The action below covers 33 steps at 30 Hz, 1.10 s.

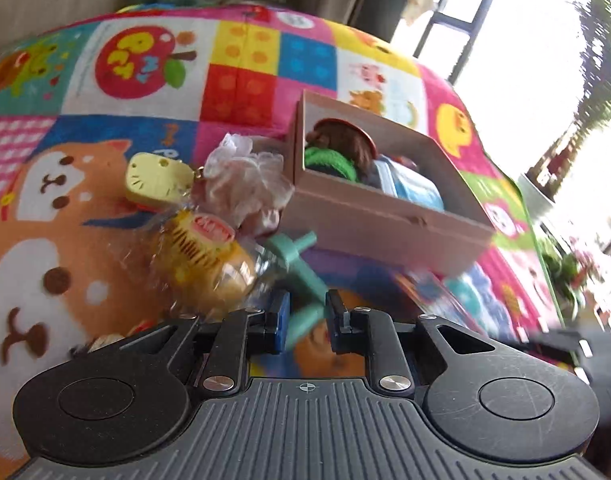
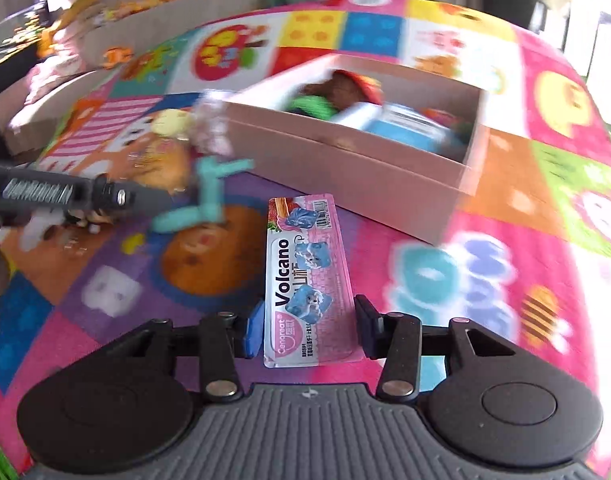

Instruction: Organize objects

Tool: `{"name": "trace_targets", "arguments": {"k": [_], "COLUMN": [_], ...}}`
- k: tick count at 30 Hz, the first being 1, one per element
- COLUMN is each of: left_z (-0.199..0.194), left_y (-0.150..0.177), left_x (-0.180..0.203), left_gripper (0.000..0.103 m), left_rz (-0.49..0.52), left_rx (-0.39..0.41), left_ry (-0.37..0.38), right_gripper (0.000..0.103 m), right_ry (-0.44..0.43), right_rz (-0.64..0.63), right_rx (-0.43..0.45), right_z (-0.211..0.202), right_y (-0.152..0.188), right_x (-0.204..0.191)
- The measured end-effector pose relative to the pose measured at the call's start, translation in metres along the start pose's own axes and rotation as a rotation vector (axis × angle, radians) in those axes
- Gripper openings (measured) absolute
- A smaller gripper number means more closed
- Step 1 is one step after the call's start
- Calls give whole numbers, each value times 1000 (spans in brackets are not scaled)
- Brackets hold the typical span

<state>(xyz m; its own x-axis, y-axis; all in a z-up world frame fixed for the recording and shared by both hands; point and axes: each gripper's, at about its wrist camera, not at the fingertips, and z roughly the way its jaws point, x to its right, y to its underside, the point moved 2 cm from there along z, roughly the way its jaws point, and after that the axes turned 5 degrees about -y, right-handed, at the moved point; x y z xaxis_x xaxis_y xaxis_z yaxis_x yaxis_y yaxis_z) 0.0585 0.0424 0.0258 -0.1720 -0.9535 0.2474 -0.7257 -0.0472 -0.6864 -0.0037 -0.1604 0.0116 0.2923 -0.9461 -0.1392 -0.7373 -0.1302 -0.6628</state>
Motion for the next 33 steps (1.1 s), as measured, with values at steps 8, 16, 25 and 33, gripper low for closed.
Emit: {"name": "trace_targets", "arguments": {"k": [8, 16, 25, 33], "left_z": [35, 30, -15, 21], "left_y": [-14, 9, 19, 6], "left_x": [33, 35, 20, 18], "left_gripper": [22, 21, 22, 25], "left_rz": [70, 86, 61, 52], "left_rx": [14, -27, 101, 45], "left_ry": [-87, -64, -63, -183], "right_gripper": [47, 50, 65, 67], "right_ry": [103, 265, 186, 134], "right_rz": [23, 52, 118, 193], "right_rx": [136, 158, 147, 127], "right_z": [-23, 22, 5, -4], "right_y": [-14, -51, -19, -4], "right_x": [31, 71, 72, 67]}}
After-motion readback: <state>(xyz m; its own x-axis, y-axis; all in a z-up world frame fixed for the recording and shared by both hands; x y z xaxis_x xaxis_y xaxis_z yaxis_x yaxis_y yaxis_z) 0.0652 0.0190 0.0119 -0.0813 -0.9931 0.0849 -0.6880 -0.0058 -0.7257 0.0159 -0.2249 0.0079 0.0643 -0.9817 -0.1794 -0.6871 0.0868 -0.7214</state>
